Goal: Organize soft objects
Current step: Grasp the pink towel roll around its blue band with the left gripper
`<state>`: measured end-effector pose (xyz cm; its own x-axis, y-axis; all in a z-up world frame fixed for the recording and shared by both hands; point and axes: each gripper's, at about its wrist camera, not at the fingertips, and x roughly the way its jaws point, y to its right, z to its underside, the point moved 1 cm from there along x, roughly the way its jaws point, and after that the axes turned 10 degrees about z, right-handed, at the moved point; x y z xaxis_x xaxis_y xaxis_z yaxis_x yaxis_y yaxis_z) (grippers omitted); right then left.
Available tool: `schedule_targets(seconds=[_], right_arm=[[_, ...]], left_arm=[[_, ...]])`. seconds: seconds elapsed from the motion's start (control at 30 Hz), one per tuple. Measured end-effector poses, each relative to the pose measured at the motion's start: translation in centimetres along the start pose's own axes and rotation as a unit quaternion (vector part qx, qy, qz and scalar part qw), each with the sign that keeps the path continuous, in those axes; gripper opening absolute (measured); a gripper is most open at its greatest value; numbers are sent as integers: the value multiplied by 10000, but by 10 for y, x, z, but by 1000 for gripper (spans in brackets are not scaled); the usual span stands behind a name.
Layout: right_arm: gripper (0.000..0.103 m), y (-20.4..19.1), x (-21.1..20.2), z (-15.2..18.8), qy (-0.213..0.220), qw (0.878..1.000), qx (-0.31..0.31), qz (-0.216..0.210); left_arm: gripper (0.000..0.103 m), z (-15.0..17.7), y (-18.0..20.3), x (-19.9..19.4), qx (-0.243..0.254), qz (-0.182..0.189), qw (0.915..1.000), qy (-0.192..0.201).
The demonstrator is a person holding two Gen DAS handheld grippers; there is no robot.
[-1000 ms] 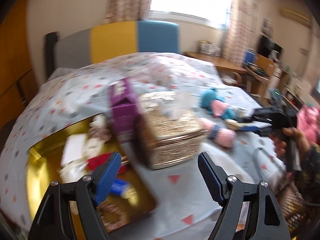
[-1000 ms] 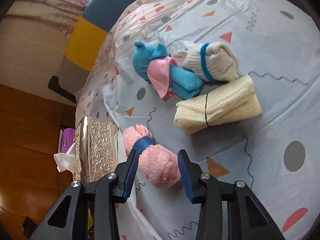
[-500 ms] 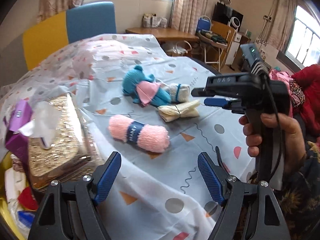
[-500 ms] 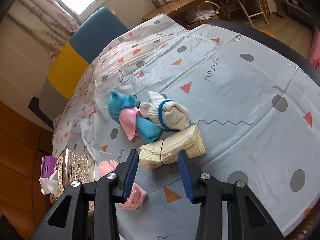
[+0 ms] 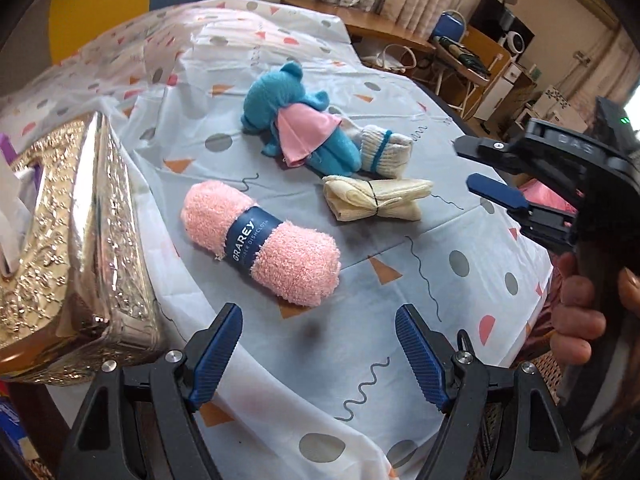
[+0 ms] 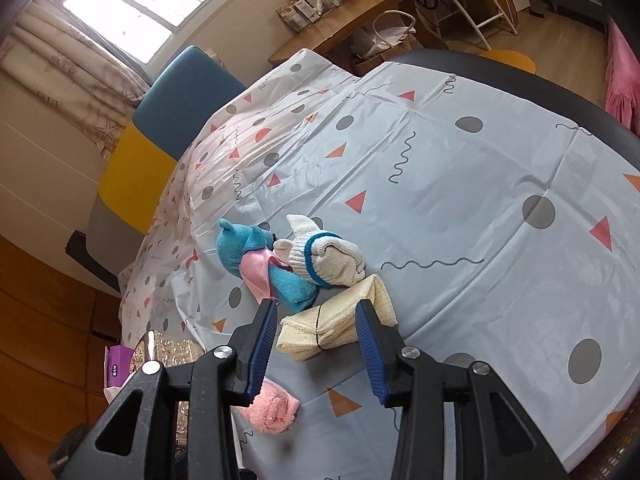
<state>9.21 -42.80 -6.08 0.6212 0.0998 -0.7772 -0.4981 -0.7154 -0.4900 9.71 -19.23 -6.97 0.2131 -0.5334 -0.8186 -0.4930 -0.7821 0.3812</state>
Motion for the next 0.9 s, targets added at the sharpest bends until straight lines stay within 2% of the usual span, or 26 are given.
schedule_targets(seconds=[0.27, 0.37, 0.47, 0.67, 0.77, 0.87, 0.9], right_arm=[[42, 3, -5, -2, 42, 9998, 168, -135], [42, 4, -6, -2, 18, 9996, 207, -186], [42, 4, -6, -2, 5, 9995, 216, -226], [42, 3, -8, -2, -8, 9992, 229, -331], [42, 3, -8, -2, -15, 9991, 238, -363], [42, 3, -7, -1, -39, 9991, 253, -350], [42, 4, -6, -1, -66, 9990, 267, -349]], left_arm=[[85, -20, -18, 8, -934, 339, 9950, -109], [85, -27, -14, 14, -946, 252, 9952, -69], [85, -35, -12, 23, -1115, 419, 9928, -115], [88, -45, -29, 45, -1645, 89, 9863, -13], [86, -53, -31, 59, -1507, -29, 9886, -17], [84, -59, -24, 71, -1003, -129, 9948, -119], [84, -57, -28, 72, -1060, -178, 9941, -115]])
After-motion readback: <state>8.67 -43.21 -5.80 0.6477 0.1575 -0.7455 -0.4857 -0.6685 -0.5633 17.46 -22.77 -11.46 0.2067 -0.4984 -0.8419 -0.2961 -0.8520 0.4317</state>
